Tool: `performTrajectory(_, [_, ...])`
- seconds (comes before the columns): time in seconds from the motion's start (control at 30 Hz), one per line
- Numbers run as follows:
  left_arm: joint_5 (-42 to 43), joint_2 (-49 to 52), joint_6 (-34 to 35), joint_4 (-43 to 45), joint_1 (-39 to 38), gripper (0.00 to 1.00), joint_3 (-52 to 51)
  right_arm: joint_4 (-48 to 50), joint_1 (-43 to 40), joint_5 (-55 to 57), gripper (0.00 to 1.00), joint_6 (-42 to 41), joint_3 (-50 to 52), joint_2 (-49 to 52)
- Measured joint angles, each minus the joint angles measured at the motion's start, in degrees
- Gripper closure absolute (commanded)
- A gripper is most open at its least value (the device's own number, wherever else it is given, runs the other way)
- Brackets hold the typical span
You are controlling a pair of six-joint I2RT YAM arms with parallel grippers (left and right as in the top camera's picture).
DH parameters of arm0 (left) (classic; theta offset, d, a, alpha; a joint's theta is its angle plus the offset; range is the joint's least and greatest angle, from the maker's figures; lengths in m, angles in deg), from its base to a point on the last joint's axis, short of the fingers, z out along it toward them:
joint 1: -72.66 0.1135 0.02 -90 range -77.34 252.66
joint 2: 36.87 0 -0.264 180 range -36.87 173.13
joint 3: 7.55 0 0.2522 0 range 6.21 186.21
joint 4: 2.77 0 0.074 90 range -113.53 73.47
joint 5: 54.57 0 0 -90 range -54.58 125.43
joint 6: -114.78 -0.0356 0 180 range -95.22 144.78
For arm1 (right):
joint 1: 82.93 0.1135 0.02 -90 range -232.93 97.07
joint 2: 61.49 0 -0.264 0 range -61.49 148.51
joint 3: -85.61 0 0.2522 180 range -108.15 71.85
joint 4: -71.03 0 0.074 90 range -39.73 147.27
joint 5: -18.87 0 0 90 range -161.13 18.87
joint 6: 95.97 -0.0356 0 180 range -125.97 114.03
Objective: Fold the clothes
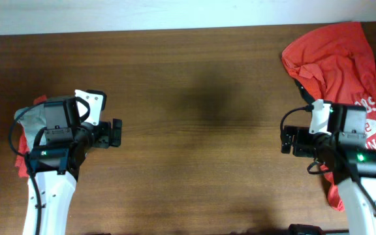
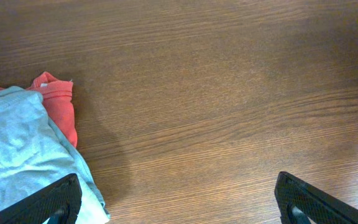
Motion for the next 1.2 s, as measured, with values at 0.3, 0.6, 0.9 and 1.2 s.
performTrajectory(0.3, [0.02,0.7,0.02,0.0,0.0,0.01,0.0,-0.76,0.0,-0.02,0.01,0.46,0.35,-4.42])
performTrajectory(0.6, [0.04,0.81,0.02,0.04,0.0,0.01,-0.07,15.15,0.0,-0.52,0.01,3.72,14.4,-35.71])
performTrajectory(0.9, [0.02,1.03,0.2,0.04,0.02,0.01,-0.11,30.91,3.17,-3.21,0.01,4.13,36.13,-55.58])
performTrajectory(1.2, [0.04,1.03,0.2,0.02,0.0,0.01,-0.11,50.03,4.22,-3.43,0.01,4.55,49.57,-60.35])
